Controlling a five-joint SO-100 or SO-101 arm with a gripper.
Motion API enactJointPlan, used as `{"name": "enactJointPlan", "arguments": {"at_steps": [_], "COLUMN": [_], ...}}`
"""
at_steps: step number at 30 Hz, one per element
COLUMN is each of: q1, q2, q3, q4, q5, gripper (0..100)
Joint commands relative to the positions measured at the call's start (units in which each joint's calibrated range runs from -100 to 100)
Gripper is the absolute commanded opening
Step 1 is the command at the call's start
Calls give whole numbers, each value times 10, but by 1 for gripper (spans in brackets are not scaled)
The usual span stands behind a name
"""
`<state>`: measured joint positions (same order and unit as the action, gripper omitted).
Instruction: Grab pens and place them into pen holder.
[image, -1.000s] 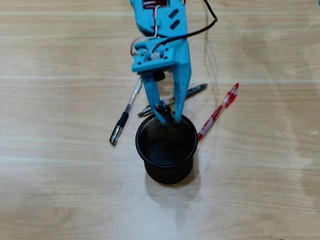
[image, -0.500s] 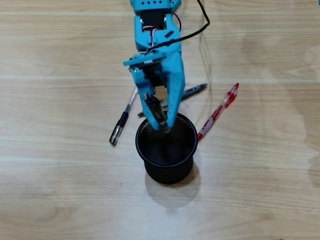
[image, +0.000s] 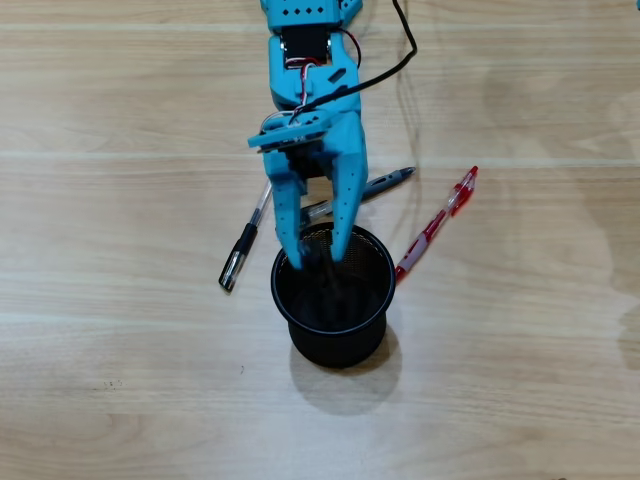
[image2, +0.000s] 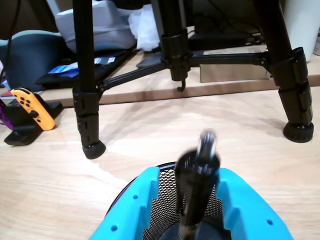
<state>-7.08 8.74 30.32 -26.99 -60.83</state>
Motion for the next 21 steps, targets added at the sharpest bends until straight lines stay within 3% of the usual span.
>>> {"name": "enactJointPlan", "arguments": {"at_steps": [1,10,21], "q1": [4,14,62], "q2": [-10,-53,-241], "q3": [-3,-7,-122], "q4": [-4,22,539], "q5": [1,42,88], "gripper": [13,13,13]}}
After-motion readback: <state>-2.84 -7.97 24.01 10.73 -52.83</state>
